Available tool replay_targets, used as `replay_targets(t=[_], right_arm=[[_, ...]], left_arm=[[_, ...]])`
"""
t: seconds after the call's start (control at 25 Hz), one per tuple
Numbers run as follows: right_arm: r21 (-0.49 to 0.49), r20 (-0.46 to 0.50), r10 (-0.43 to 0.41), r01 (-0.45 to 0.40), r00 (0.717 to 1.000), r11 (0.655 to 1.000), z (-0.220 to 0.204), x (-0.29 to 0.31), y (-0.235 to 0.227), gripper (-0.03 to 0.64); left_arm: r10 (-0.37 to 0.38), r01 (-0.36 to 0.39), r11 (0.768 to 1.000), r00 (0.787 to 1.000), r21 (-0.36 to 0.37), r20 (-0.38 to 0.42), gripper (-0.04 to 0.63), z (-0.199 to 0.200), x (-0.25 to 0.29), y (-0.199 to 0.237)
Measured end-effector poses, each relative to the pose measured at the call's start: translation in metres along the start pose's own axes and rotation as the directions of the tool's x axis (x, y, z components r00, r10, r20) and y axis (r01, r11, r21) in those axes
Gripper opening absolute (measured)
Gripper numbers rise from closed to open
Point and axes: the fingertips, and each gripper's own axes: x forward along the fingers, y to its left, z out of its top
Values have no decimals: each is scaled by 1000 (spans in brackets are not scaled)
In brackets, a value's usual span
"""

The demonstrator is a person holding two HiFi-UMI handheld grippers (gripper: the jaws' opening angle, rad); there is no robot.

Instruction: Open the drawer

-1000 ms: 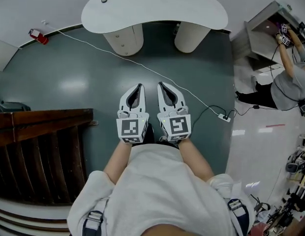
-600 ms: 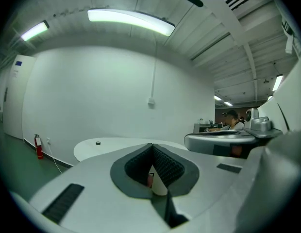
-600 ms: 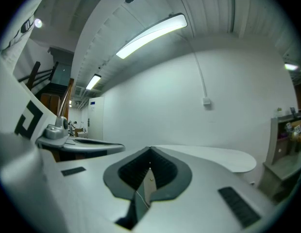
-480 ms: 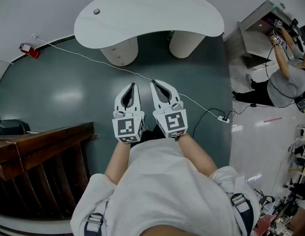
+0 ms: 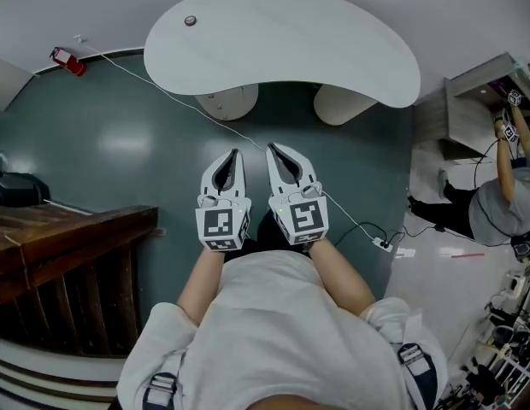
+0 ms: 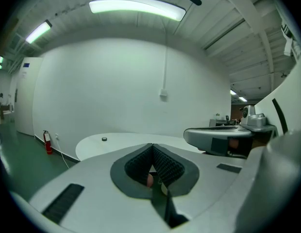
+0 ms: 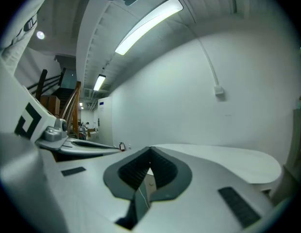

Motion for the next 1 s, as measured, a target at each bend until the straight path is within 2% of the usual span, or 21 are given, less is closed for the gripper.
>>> replay_targets(t=[0.2,0.32,0.48,0.76,1.0], right_arm=[[-13,-10,68,-68,998,998,-14,25,-46,12],[-17,-16,100,-100,995,995,-27,47,-58,12],[-13,-43,170,-171,984,985,-46,78,-49,12],[-53,-70,267,-271,961,961,-84,136,-17,12],[-64,-93,309,-316,946,947,-119,174,-4,12]], left_arm=[[70,-71,997,997,-23,-28,6,-19,35,-7],[115,-118,991,992,-64,-42,6,-34,53,5],[196,-200,971,980,-134,-39,6,-50,68,34],[245,-248,956,969,-155,-41,6,-86,82,83],[281,-283,943,959,-173,-35,6,-130,100,129]])
